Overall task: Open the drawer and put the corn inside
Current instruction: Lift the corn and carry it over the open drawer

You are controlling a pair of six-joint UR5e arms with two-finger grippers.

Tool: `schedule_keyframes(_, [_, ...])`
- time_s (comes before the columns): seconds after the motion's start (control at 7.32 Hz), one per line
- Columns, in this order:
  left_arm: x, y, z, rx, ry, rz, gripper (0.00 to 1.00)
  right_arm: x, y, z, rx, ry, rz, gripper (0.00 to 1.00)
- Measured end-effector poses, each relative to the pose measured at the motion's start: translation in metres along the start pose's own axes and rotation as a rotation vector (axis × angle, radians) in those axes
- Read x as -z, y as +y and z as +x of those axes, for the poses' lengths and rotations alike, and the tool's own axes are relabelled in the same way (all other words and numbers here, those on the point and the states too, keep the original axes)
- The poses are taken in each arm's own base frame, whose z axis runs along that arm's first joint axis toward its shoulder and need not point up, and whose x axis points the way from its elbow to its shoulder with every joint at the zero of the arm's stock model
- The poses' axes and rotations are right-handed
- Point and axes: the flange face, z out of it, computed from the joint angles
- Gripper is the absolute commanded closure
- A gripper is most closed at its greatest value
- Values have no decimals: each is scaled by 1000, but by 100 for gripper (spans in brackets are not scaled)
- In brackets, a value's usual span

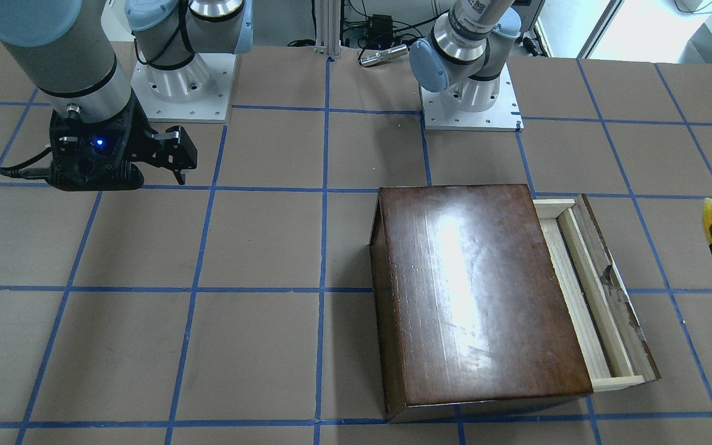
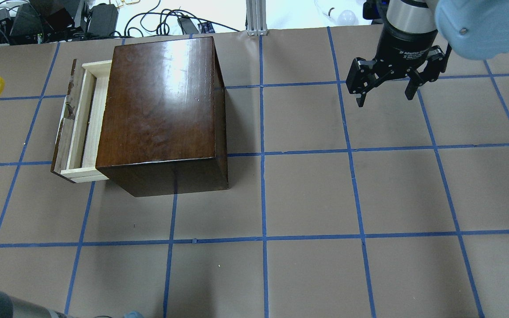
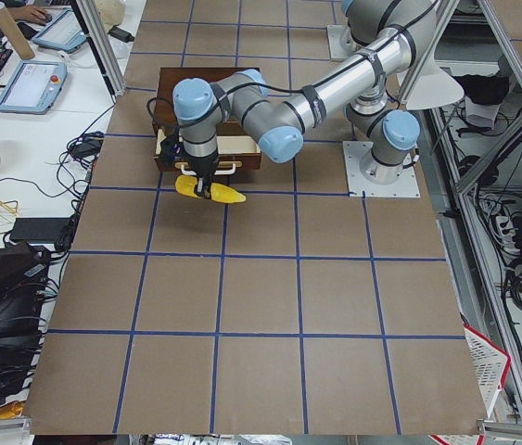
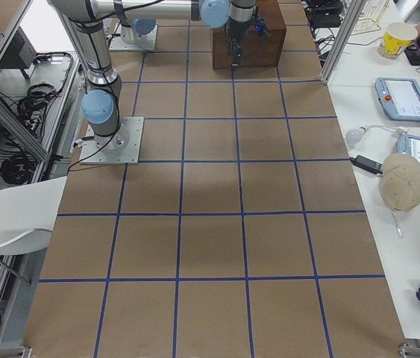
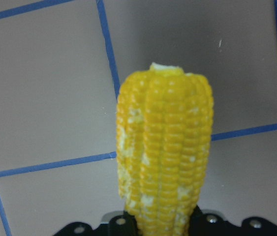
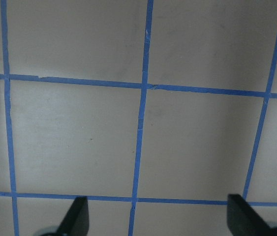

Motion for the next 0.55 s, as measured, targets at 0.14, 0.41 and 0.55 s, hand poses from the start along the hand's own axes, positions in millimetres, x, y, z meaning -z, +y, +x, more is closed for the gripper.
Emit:
schedule_keyframes(0.14, [15, -10, 47, 46, 4, -3, 100, 0, 0, 0, 0, 0, 0, 0])
schedule_keyframes(0.41, [18, -26, 123, 126, 18, -23, 100, 0, 0, 0, 0, 0, 0, 0])
schedule_keyframes(0.55, [11, -32, 145, 154, 32, -36, 100, 0, 0, 0, 0, 0, 0, 0])
